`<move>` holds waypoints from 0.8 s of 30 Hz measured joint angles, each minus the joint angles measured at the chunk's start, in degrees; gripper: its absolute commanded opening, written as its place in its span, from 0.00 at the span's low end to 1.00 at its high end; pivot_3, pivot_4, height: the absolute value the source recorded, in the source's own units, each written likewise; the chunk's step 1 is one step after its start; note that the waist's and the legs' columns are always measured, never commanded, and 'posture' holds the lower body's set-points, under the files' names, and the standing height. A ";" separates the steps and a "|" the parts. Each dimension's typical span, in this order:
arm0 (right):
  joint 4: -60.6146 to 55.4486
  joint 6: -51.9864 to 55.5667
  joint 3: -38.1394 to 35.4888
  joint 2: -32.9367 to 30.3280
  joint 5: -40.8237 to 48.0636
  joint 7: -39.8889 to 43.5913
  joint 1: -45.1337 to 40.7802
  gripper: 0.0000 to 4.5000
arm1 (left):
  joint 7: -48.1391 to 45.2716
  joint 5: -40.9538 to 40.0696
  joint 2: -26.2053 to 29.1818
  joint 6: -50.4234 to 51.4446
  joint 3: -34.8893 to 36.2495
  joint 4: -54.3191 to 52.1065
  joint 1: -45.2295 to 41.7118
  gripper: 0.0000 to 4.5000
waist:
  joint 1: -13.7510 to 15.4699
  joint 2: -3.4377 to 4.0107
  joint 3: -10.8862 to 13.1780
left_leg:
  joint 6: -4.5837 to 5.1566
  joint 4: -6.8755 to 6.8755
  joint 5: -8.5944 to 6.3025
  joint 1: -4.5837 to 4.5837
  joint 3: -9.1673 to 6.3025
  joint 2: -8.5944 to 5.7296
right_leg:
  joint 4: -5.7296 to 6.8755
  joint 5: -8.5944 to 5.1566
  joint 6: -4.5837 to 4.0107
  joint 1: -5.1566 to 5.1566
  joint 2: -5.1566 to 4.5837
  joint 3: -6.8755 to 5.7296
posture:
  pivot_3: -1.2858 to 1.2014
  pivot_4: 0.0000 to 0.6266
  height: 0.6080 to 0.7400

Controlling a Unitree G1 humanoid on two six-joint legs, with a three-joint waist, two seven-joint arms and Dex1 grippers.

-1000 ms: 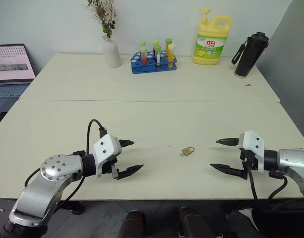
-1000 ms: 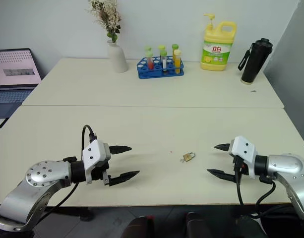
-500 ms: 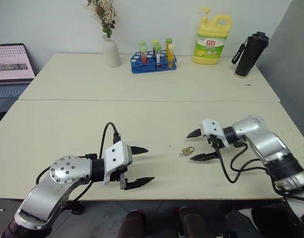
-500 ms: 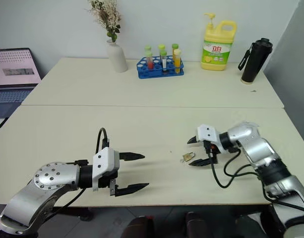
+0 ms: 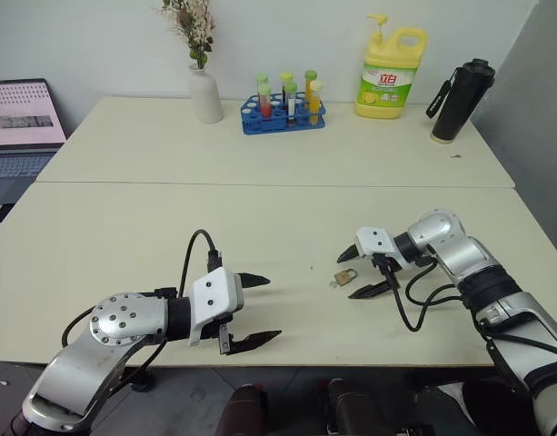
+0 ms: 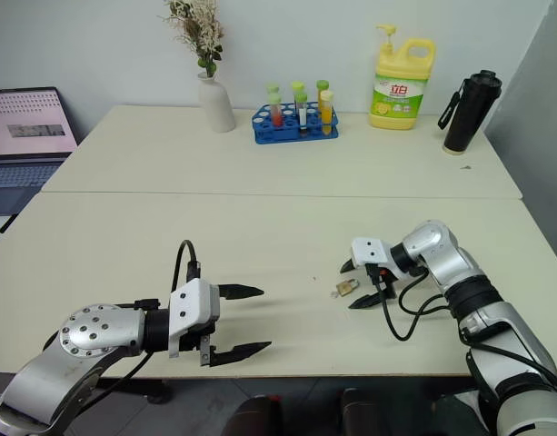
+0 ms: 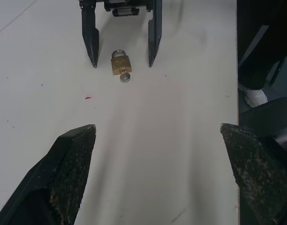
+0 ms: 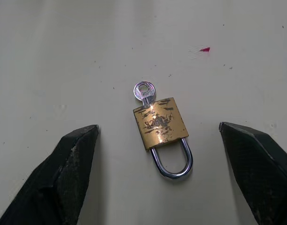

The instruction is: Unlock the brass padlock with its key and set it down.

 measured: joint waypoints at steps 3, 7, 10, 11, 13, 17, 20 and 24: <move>0.00 0.63 -0.42 0.71 -0.03 0.02 0.03 0.55 | -0.12 0.54 0.00 -0.63 -0.08 0.08 0.11 1.00 | -0.01 0.00 0.00 | 0.00 0.00 0.00 0.00 0.00 0.00 | 0.00 0.00 -0.01 0.00 0.00 0.00 | 0.52 0.24 1.00; -0.65 0.43 -0.60 1.26 -0.21 -0.33 0.71 0.23 | -0.29 1.28 0.00 -1.53 -0.93 0.35 0.09 1.00 | -0.01 0.00 0.00 | 0.00 0.00 0.00 0.00 -0.01 0.00 | 0.00 0.01 -0.02 0.00 0.00 0.00 | 0.52 0.24 1.00; -1.63 -0.26 -1.45 1.42 -0.35 -1.19 1.87 0.21 | -0.26 2.12 -0.02 -2.51 -1.89 1.01 -0.02 1.00 | -0.01 0.01 0.00 | 0.00 0.00 0.00 0.01 0.00 0.01 | 0.00 0.01 -0.02 0.01 0.00 0.00 | 0.52 0.24 1.00; -2.05 -0.34 -1.49 1.43 -0.43 -1.63 2.06 0.21 | -0.27 2.32 -0.06 -2.59 -2.11 1.18 0.02 1.00 | -0.01 0.01 0.00 | 0.00 0.00 0.00 0.01 0.00 0.01 | 0.01 0.01 -0.01 0.01 0.01 0.00 | 0.52 0.24 1.00; -3.49 -0.28 -1.67 1.29 -0.63 -2.53 2.84 0.21 | -0.26 2.55 -0.09 -3.36 -2.22 1.31 0.04 1.00 | -0.03 0.01 0.00 | 0.00 0.00 0.00 0.02 -0.01 0.03 | 0.01 0.00 -0.01 0.01 0.01 0.00 | 0.52 0.24 1.00; -8.03 2.59 -3.62 0.59 -0.57 -6.28 5.59 0.21 | -0.04 2.40 -0.46 -3.62 -2.20 1.70 0.19 1.00 | -0.03 0.01 0.00 | 0.00 0.00 0.00 0.00 -0.01 0.02 | 0.02 0.00 -0.01 0.00 0.01 0.01 | 0.52 0.24 1.00; -15.16 6.04 -6.52 -1.76 -0.56 -10.67 9.77 0.21 | 1.76 1.45 -3.13 -2.57 -1.72 3.13 -0.16 1.00 | 0.17 0.02 0.00 | 0.00 0.04 0.00 -0.05 -0.05 -0.01 | 0.01 -0.02 0.03 0.00 0.00 -0.03 | 0.52 0.24 1.00; -26.48 11.27 -11.06 -2.97 0.05 -16.70 16.15 0.21 | 4.98 0.85 -5.71 0.02 -0.63 5.36 -2.91 1.00 | 0.19 0.01 0.00 | 0.00 0.04 0.00 -0.05 -0.08 -0.03 | 0.03 -0.07 0.13 0.00 0.00 -0.04 | 0.52 0.24 1.00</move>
